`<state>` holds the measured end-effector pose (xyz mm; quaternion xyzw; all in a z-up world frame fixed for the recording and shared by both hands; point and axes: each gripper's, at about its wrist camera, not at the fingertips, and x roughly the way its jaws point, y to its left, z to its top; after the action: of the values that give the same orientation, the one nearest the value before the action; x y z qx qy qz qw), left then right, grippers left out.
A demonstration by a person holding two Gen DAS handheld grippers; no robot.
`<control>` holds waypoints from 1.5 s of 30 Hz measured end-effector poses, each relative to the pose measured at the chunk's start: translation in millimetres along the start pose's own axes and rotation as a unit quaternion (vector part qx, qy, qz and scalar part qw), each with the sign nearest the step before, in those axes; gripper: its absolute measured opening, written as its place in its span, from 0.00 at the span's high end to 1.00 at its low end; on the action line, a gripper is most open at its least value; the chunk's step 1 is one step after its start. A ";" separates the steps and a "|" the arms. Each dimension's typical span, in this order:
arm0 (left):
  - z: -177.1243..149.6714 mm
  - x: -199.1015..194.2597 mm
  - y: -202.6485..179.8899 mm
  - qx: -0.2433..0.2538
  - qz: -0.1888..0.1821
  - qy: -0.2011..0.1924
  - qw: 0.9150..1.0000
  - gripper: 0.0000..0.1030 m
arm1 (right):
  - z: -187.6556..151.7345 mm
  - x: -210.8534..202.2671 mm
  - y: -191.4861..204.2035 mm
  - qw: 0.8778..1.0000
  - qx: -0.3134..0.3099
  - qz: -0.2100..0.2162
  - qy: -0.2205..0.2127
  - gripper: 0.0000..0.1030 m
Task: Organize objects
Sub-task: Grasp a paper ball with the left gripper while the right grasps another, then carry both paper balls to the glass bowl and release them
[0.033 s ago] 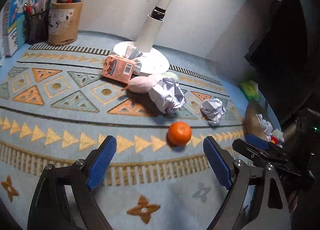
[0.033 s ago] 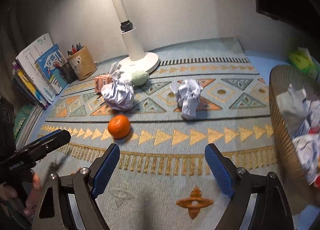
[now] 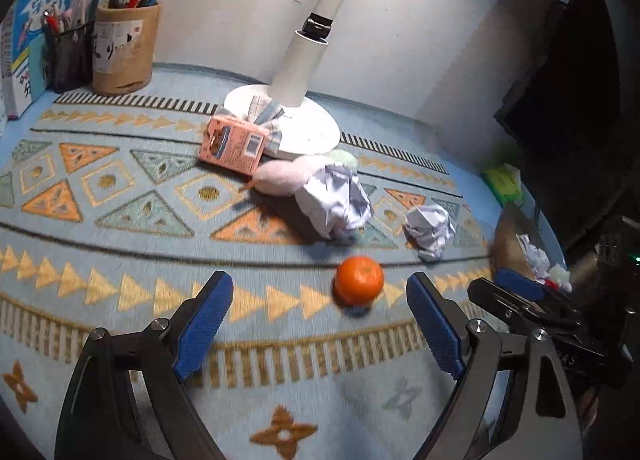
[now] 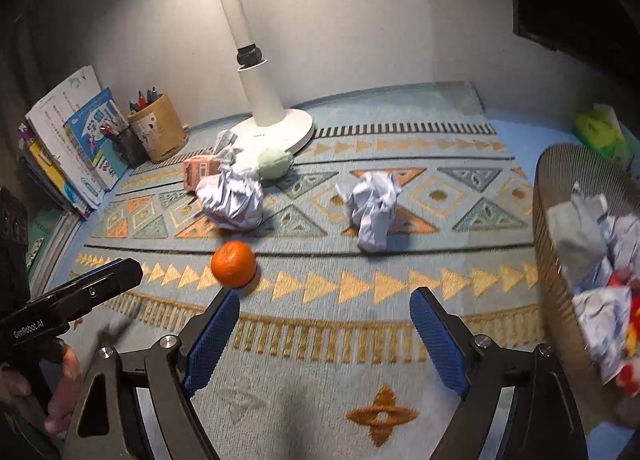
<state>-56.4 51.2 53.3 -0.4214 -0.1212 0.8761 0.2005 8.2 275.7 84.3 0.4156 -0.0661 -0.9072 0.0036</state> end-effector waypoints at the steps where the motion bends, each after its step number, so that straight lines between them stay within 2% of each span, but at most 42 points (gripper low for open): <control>1: 7.7 10.4 -5.6 0.003 0.011 -0.001 1.000 0.15 | 8.8 6.7 -1.8 1.000 0.002 -0.008 -0.003 0.16; 4: 22.5 41.4 -14.5 -0.012 0.010 0.012 1.000 0.15 | 26.4 35.4 -13.3 0.999 0.018 -0.041 -0.002 0.16; 8: 31.2 69.2 -18.6 -0.021 0.023 0.013 0.999 0.16 | 32.1 62.1 -26.2 0.999 0.036 -0.028 0.001 0.16; 14: 28.9 82.2 -19.1 -0.022 0.025 0.009 0.999 0.19 | 27.8 81.4 -38.9 0.998 0.052 -0.017 0.000 0.17; 16: 27.5 85.2 -19.7 -0.019 0.026 0.009 0.999 0.21 | 27.6 87.5 -40.7 0.998 0.056 -0.009 0.008 0.26; 18: 28.4 87.7 -18.4 -0.023 0.017 0.013 1.000 0.30 | 27.3 90.3 -38.1 0.999 0.049 -0.008 0.013 0.43; 19: 28.6 87.6 -18.6 -0.024 0.013 0.013 1.000 0.33 | 26.8 90.1 -36.2 0.999 0.045 -0.011 0.012 0.47; 20: 28.5 87.5 -19.5 -0.022 0.011 0.015 1.000 0.37 | 26.7 89.5 -34.4 0.999 0.041 -0.011 0.010 0.55; 21: 28.7 87.1 -21.6 -0.018 0.012 0.012 1.000 0.47 | 26.3 88.7 -32.5 0.999 0.037 -0.008 0.008 0.62; 23: 27.4 82.6 -28.3 -0.001 0.017 0.004 1.000 0.48 | 25.8 85.4 -29.2 1.000 0.030 -0.010 0.000 0.63; 28: 22.0 63.6 -41.2 0.031 0.018 -0.004 0.999 0.48 | 20.5 62.1 -22.2 0.999 0.021 0.004 -0.025 0.64; 38: -2.3 -19.0 -93.8 0.113 0.009 -0.053 0.992 0.48 | -3.8 -32.5 -0.4 0.997 -0.006 0.005 -0.078 0.64; 41: 1.3 -38.0 -113.9 0.125 0.000 -0.071 0.990 0.48 | -3.7 -62.5 -7.2 0.995 0.010 0.033 -0.095 0.64; 45: 11.7 -57.0 -151.0 0.150 -0.021 -0.093 0.984 0.48 | 4.2 -111.6 -35.2 0.990 0.038 0.005 -0.138 0.64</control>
<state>4.2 159.4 157.4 -0.3010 -0.0158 0.9151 0.2677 79.7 318.0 166.7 0.2860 -0.1020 -0.9526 -0.0168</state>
